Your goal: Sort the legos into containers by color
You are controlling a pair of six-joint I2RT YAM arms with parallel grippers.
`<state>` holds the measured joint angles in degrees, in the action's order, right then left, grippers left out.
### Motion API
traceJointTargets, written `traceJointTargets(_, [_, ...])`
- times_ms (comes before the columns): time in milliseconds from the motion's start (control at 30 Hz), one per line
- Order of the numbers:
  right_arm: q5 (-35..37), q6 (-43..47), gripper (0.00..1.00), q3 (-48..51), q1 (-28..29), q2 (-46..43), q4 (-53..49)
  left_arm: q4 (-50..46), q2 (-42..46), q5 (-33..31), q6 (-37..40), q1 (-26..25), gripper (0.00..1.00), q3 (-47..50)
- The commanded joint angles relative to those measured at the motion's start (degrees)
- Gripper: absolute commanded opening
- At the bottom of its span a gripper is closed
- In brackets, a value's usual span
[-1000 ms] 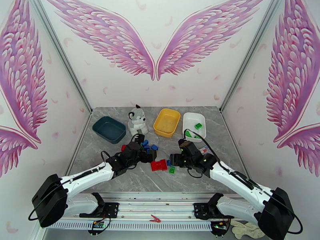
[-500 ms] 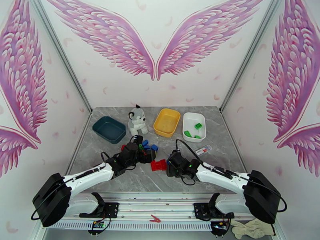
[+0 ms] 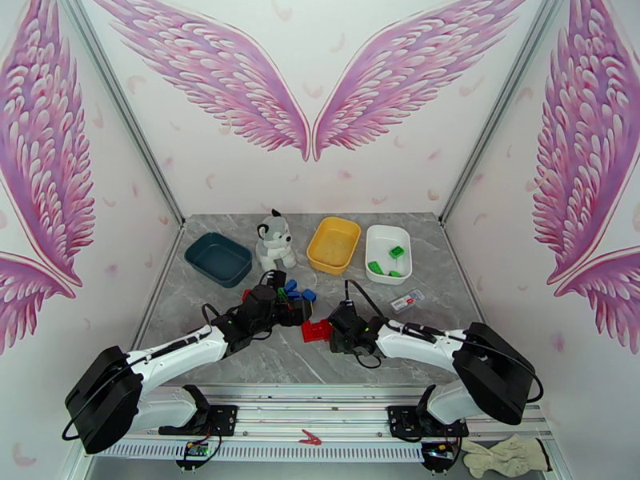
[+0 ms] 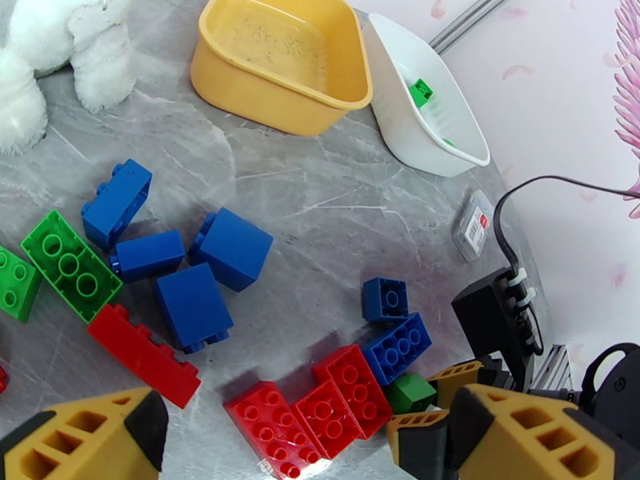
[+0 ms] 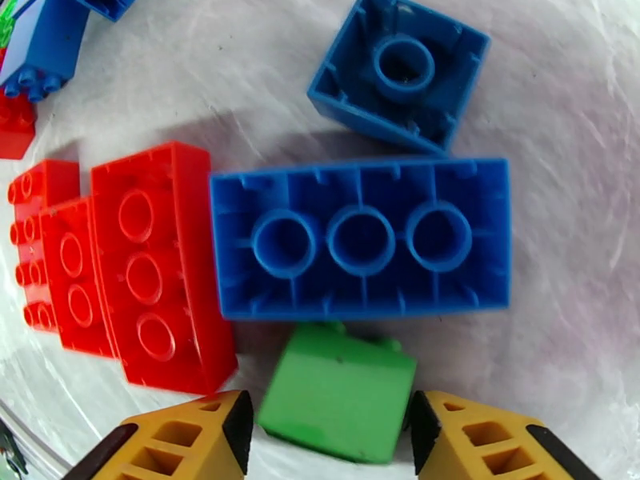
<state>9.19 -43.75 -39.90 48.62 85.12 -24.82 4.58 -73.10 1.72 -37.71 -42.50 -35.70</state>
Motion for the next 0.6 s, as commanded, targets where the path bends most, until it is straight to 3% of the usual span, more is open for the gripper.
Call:
traceJointTargets(0, [2.36,-0.74,0.53,-1.10,0.35,2.23,2.18,0.26,0.16,-0.70,0.47,0.28,0.99,0.11])
traceJointTargets(300, [1.96,-1.17,0.33,-0.09,0.40,-2.97,1.31,2.52,-3.49,-0.87,0.01,-0.77,0.99,-1.62])
traceJointTargets(467, [4.75,-0.63,0.31,-2.48,-0.47,-9.25,-2.25,2.23,-9.56,-2.30,0.87,-4.25,0.98,-7.88])
traceJointTargets(567, [5.79,0.98,0.30,-5.50,-4.46,-11.49,-3.83,1.30,-10.58,-2.43,-0.13,-4.63,0.98,-10.96])
